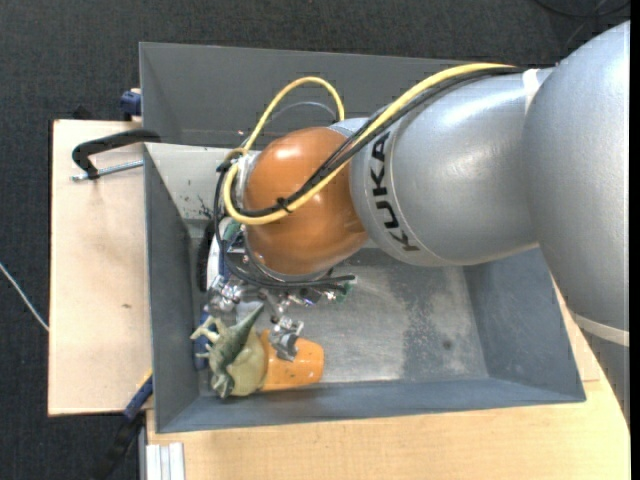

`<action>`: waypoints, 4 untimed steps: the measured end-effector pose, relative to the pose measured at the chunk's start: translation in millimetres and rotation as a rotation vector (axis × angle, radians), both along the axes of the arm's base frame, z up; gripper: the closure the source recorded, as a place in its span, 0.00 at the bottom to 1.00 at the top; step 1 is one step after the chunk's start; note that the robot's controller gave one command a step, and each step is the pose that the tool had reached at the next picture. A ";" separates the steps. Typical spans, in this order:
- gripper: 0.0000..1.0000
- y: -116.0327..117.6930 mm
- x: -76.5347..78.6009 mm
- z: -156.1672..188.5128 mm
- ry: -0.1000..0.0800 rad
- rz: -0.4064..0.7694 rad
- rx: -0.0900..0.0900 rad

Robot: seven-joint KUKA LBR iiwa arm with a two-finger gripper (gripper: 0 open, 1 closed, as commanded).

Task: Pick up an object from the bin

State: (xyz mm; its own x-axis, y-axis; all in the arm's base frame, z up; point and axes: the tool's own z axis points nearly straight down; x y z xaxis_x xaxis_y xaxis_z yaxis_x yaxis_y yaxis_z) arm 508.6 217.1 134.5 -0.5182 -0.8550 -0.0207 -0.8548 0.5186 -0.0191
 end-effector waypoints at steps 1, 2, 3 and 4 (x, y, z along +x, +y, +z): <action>0.00 2.0 4.4 -4.4 -0.003 0.060 -0.002; 0.00 2.6 4.4 -5.7 -0.003 0.086 0.000; 0.00 -34.5 20.9 -0.4 0.017 0.200 -0.008; 0.00 -31.2 6.8 77.3 0.014 0.728 -0.014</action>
Offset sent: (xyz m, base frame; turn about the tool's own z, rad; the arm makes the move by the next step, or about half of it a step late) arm 0.0004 0.0039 -0.0284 -0.0721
